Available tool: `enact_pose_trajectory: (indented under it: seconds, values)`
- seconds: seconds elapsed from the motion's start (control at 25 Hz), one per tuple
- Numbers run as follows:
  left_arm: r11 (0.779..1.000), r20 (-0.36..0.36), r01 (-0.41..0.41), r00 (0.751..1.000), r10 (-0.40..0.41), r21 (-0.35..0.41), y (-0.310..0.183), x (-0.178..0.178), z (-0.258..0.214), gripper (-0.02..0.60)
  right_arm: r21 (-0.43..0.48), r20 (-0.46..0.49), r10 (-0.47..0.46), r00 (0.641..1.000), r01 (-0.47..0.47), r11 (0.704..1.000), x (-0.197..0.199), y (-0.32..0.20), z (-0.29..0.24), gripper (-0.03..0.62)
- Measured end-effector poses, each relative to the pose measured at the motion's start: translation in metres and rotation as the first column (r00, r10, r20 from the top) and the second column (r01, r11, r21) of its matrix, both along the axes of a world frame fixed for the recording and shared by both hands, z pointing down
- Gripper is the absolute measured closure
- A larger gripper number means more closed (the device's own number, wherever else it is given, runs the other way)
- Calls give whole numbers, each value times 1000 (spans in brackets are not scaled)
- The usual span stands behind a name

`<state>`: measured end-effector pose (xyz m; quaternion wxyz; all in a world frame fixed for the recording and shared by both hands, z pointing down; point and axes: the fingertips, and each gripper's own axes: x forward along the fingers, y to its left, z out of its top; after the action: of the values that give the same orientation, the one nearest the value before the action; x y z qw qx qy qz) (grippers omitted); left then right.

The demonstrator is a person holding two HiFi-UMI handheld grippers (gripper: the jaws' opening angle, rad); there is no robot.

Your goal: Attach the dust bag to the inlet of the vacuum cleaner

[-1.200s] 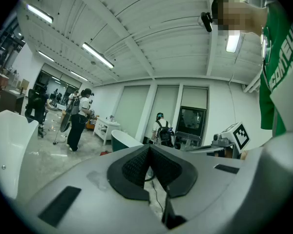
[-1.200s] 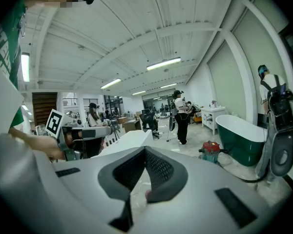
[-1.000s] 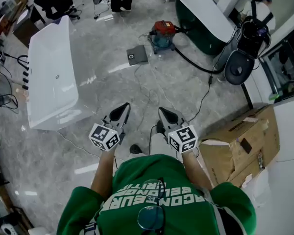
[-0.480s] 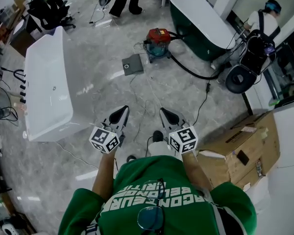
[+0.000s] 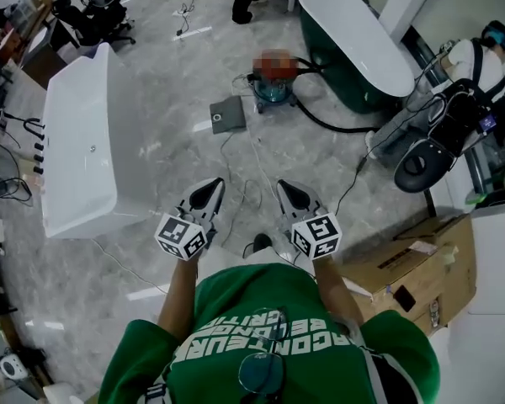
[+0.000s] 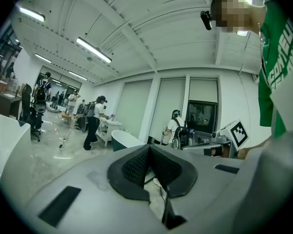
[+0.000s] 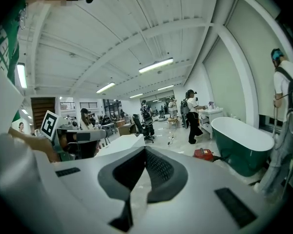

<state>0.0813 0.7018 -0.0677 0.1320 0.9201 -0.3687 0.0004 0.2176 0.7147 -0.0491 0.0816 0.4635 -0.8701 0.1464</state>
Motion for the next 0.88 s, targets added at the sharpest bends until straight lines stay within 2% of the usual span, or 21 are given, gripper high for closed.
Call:
enact_pose_trajectory:
  seconds: [0.16, 0.32, 0.64, 0.88]
  values:
    - [1000, 10, 22, 1000, -22, -20, -11, 8, 5, 578, -16, 4, -6, 1000, 6, 1000, 14, -20, 6, 586]
    - [997, 8, 61, 998, -60, -40, -27, -2, 12, 578, -40, 9, -29, 1000, 30, 999, 9, -37, 12, 586]
    - [994, -14, 90, 996, -91, -54, -79, -23, 28, 578, -59, -7, -79, 997, 79, 995, -26, -90, 27, 586]
    - [992, -30, 108, 994, -110, -60, -148, -66, 36, 578, -58, -34, -106, 994, 104, 993, -71, -152, 30, 586]
